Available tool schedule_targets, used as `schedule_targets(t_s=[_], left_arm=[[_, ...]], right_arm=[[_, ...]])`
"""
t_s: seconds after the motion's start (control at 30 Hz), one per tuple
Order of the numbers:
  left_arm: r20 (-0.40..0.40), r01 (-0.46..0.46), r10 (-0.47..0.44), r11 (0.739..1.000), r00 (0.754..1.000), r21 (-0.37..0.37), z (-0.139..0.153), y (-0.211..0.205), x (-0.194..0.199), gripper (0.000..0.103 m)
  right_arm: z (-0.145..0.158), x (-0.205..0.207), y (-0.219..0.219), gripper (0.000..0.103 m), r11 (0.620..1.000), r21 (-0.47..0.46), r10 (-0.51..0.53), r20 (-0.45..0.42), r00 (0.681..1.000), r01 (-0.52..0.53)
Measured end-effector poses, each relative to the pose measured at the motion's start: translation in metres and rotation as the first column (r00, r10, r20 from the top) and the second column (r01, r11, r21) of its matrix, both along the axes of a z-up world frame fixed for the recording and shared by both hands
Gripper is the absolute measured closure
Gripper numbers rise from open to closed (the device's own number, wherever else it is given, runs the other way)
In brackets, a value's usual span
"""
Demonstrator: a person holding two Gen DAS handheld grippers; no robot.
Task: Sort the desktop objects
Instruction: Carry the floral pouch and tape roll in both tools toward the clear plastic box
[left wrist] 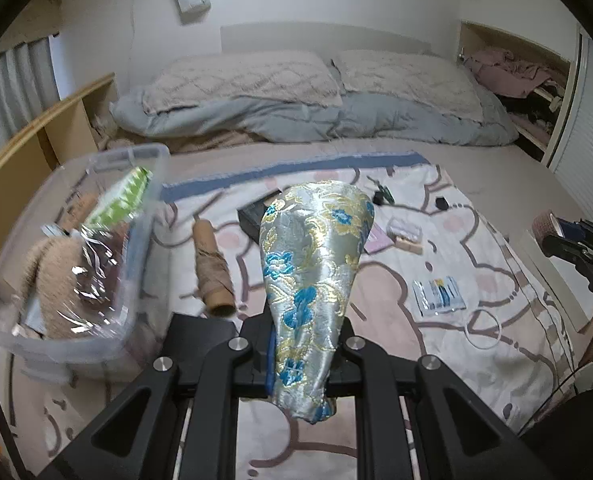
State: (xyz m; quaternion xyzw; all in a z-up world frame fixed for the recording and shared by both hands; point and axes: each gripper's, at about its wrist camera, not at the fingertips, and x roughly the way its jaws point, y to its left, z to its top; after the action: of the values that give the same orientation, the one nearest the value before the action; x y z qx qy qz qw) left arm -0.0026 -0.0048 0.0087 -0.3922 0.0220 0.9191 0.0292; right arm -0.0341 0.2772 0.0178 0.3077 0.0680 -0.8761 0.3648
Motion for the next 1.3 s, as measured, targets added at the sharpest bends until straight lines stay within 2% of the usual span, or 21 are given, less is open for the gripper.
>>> schedule_targets(t_s=[0.37, 0.6, 0.8, 1.0, 1.1, 1.3], left_arm=[[-0.05, -0.072, 0.072, 0.997, 0.996, 0.009, 0.04, -0.045, -0.021, 0.088], [-0.13, -0.145, 0.143, 0.989, 0.981, -0.012, 0.08, -0.079, -0.042, 0.088], [-0.208, -0.178, 0.168, 0.984, 0.964, -0.031, 0.1, -0.104, -0.051, 0.088], [-0.267, -0.223, 0.205, 0.974, 0.942, -0.038, 0.103, -0.136, -0.062, 0.087], [-0.268, -0.238, 0.222, 0.971, 0.938, -0.031, 0.099, -0.156, -0.066, 0.087], [-0.268, -0.311, 0.281, 0.947, 0.922, -0.078, 0.086, -0.2, -0.076, 0.087]], right_arm=[[0.043, 0.0, -0.044, 0.06, 0.997, -0.036, 0.069, 0.001, 0.998, -0.069], [0.064, 0.004, -0.083, 0.06, 0.991, -0.067, 0.114, 0.003, 0.993, -0.114], [0.072, 0.003, -0.122, 0.06, 0.986, -0.088, 0.146, 0.03, 0.989, -0.143], [0.07, 0.01, -0.152, 0.06, 0.975, -0.138, 0.185, 0.07, 0.98, -0.175], [0.062, 0.017, -0.16, 0.06, 0.972, -0.143, 0.197, 0.079, 0.977, -0.185], [0.05, 0.019, -0.177, 0.06, 0.968, -0.148, 0.221, 0.126, 0.967, -0.202]])
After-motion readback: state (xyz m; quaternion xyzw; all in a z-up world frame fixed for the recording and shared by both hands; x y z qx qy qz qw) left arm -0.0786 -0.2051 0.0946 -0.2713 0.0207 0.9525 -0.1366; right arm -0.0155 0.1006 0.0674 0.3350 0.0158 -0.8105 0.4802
